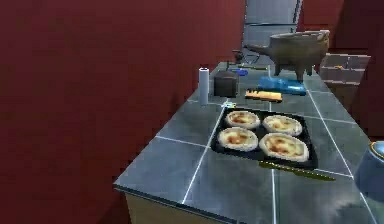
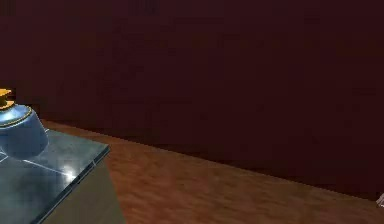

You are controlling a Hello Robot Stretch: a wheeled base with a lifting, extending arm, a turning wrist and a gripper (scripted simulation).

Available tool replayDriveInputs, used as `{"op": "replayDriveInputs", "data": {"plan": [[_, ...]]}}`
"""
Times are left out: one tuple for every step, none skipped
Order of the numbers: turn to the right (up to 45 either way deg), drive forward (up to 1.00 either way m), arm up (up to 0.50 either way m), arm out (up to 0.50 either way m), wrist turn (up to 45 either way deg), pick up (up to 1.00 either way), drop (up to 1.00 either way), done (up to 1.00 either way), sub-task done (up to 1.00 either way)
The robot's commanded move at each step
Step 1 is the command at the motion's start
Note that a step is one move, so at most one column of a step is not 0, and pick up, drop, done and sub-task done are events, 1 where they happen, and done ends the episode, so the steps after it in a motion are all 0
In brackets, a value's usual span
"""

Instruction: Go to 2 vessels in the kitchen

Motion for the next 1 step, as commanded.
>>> {"op": "replayDriveInputs", "data": {"plan": [[45.0, 0.00, 0.00, 0.00, 0.0, 0.00, 0.00, 0.00, 0.00]]}}
